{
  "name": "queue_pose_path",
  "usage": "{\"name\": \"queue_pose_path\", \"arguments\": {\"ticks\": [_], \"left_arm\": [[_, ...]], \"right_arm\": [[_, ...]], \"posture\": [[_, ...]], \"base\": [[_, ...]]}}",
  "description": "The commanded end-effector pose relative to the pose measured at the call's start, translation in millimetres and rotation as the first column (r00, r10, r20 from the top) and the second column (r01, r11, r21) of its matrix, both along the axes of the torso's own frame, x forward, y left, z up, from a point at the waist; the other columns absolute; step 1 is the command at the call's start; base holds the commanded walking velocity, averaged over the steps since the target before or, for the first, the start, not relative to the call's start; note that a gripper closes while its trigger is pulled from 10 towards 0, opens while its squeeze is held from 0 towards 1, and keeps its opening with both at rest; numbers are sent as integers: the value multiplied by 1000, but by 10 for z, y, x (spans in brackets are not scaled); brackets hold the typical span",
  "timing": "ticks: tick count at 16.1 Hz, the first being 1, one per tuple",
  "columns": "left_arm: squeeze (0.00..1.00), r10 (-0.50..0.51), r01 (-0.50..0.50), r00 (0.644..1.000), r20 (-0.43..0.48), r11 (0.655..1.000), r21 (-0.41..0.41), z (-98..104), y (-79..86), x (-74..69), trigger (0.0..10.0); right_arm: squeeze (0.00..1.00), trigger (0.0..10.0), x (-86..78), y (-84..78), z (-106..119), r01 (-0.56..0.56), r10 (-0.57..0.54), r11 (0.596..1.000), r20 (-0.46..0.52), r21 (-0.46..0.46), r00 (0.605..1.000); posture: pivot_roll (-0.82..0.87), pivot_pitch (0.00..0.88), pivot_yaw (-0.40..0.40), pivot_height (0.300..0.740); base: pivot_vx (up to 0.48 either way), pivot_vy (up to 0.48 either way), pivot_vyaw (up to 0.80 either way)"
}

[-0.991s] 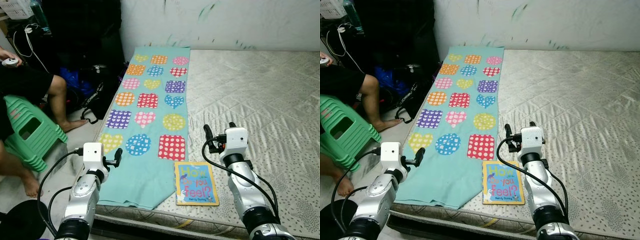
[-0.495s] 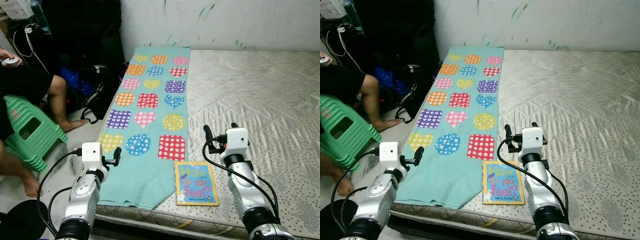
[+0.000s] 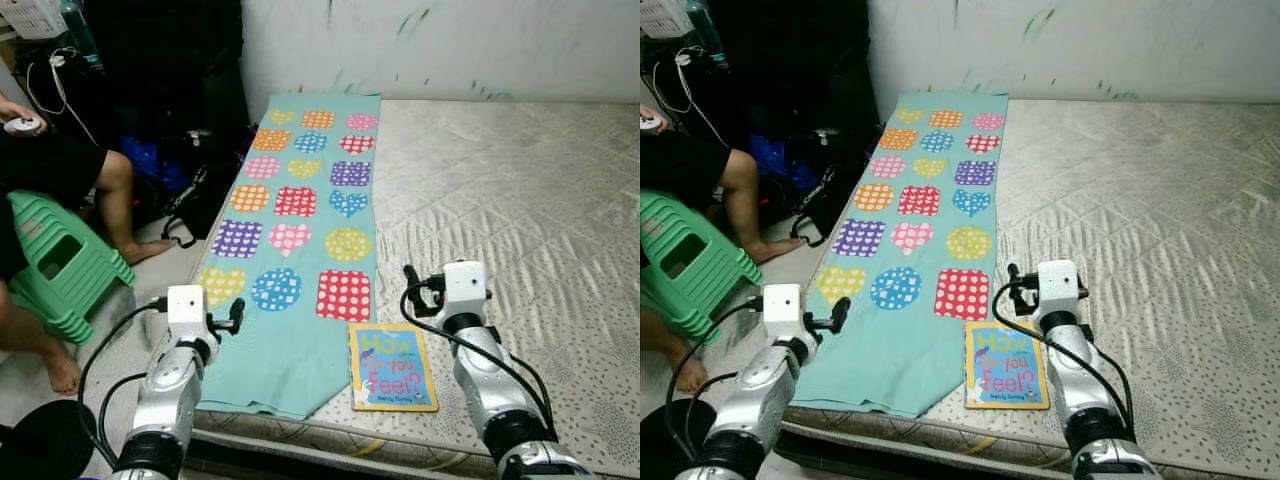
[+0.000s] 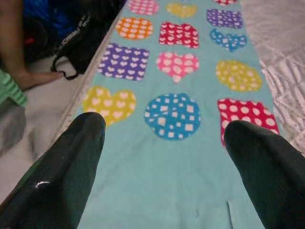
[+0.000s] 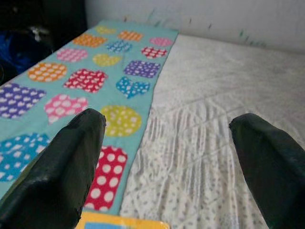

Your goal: Clean up the room

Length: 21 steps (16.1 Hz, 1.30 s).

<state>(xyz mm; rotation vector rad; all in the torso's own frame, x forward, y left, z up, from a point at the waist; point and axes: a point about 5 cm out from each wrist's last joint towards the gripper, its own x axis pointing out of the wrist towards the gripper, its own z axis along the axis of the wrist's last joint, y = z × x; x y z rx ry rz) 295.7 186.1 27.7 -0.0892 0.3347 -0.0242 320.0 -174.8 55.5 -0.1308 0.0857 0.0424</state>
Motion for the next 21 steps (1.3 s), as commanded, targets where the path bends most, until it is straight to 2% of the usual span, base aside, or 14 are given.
{"name": "queue_pose_path", "arguments": {"ticks": [1,3,4,5,6,7,10,14,15,16,19,20,21], "left_arm": [[0,12,-12,1000,-13,1000,5,-8,43,2,10000],[0,11,-11,999,-43,1000,11,-47,39,-6,10000],[0,9,-8,998,-66,1000,16,-71,35,-5,10000],[0,1,3,994,-113,1000,29,-116,9,13,10000],[0,-3,8,992,-128,999,39,-132,-13,34,10000],[0,-12,18,991,-135,999,40,-134,-42,62,10000],[0,-36,50,986,-163,995,82,-182,-46,60,10000],[0,-17,51,971,-237,989,139,-311,81,-49,10000],[0,11,34,947,-321,991,132,-432,134,-154,10000],[0,20,31,918,-396,992,122,-544,159,-267,10000],[0,-7,83,860,-510,988,127,-743,93,-491,10000],[0,-7,84,852,-524,989,123,-767,79,-519,10000],[0,8,58,827,-562,993,100,-825,52,-593,10000]], "right_arm": [[1000,10000,29,31,18,-13,13,1000,-7,-9,1000],[1000,10000,24,32,-36,-15,15,1000,-51,-15,999],[769,10000,25,37,-65,-19,17,999,-79,-27,997],[90,10000,21,61,-177,-38,21,996,-189,-84,982],[0,10000,10,112,-243,-81,53,992,-254,-101,966],[0,10000,0,163,-290,-128,87,984,-305,-120,949],[0,10000,-58,178,-373,-141,89,981,-334,-133,938],[0,10000,-261,191,-636,-170,91,978,-489,-119,868],[0,10000,-373,175,-764,-134,65,988,-577,-78,814],[0,10000,-478,186,-866,-154,62,984,-641,-89,765],[0,10000,-585,251,-962,-189,65,976,-692,-105,719],[0,10000,-599,266,-975,-189,63,976,-700,-104,711],[0,10000,-654,301,-1018,-246,78,960,-725,-130,684]], "posture": [[-91,0,68,740],[-91,0,66,740],[-91,0,65,740],[-94,0,64,740],[-96,0,64,740],[-96,0,63,740],[-98,0,60,740],[-100,0,61,740],[-104,0,62,740],[-112,0,66,740],[-111,0,65,740],[-114,0,66,740],[-120,0,69,740]], "base": [[0,0,0],[0,0,0],[0,0,0],[0,0,0],[0,0,0],[0,0,0],[0,0,0],[0,0,0],[0,0,0],[0,0,0],[0,0,0],[0,0,0],[0,0,0]]}}
